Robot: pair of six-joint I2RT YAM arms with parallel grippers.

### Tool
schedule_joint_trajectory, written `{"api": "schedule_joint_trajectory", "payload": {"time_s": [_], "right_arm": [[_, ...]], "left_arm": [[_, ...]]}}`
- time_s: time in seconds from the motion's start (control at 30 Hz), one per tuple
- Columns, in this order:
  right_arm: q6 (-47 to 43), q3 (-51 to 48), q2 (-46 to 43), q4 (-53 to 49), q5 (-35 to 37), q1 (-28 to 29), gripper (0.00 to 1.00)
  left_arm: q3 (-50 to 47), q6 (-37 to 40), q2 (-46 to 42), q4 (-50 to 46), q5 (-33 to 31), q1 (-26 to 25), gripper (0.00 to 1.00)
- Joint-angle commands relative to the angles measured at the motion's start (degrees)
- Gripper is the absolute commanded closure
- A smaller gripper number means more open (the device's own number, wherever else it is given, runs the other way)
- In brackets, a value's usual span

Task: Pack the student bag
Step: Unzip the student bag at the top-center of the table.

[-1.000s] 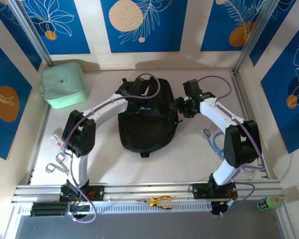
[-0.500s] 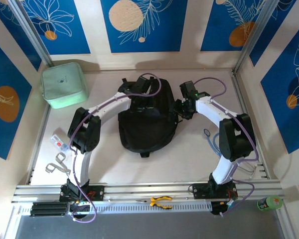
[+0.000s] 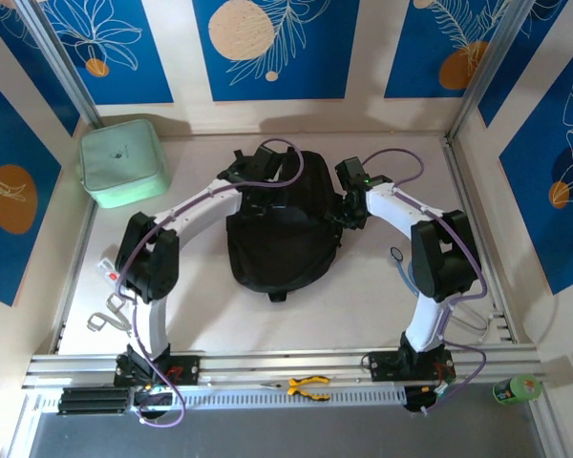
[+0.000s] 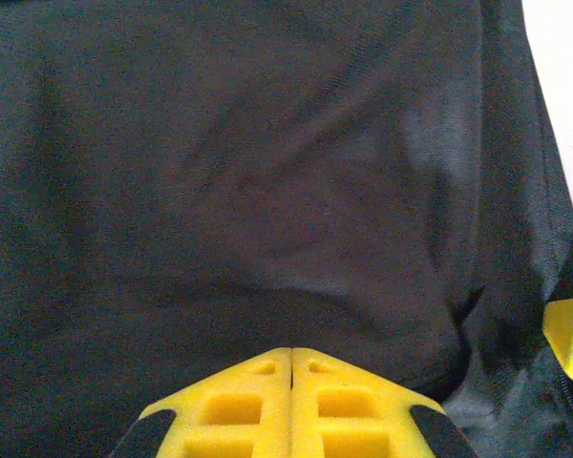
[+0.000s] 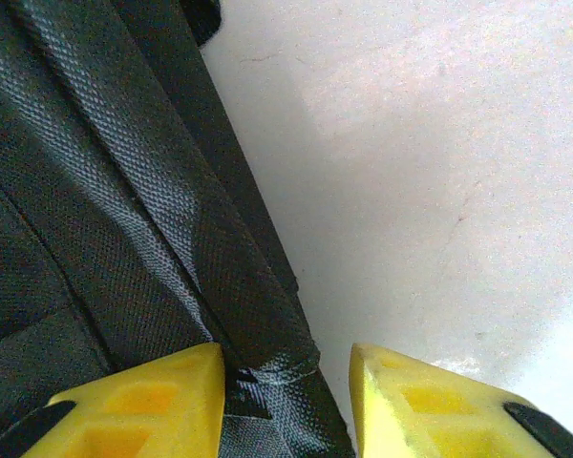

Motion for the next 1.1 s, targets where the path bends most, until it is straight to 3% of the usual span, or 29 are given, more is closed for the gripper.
{"api": "schedule_joint_trajectory", "payload": {"time_s": [0.0,0.23,0.43,0.5,0.6,0.77,0.87,1.07], "right_arm": [[0.9,0.8,1.8,-4.4,6.3,-0.6,0.63],[1.1,0.9,3.1,-4.5,8.1,-1.8,0.66],[-1.1,3.2,4.1,-3.7,7.3,-2.0,0.66],[-2.2,3.6,2.9,-3.1,5.8,-2.0,0.65],[-3.6,3.0,-1.2,-1.9,3.6,-2.0,0.55],[-4.8,2.3,-7.7,-1.7,-0.1,-2.1,0.25],[-5.3,1.2,-10.0,-1.2,-2.6,-1.8,0.11],[-4.9,0.7,-10.7,-1.6,-5.0,-0.8,0.05]], "left_arm": [[-3.0,3.2,-4.4,-2.7,-8.7,2.3,1.00],[-9.3,3.2,-8.0,-3.2,-11.0,8.1,1.00],[-11.3,2.3,-9.5,-1.5,-4.2,10.9,0.98],[-12.4,2.1,-11.0,-0.1,-2.9,11.2,0.72],[-15.7,2.0,-15.7,3.5,-3.7,11.7,0.46],[-23.9,-1.0,-24.4,6.0,-7.7,15.4,0.27],[-30.9,-4.8,-29.6,5.7,-11.3,18.6,0.19],[-42.4,-11.3,-38.0,-1.1,-15.7,25.4,0.11]]}}
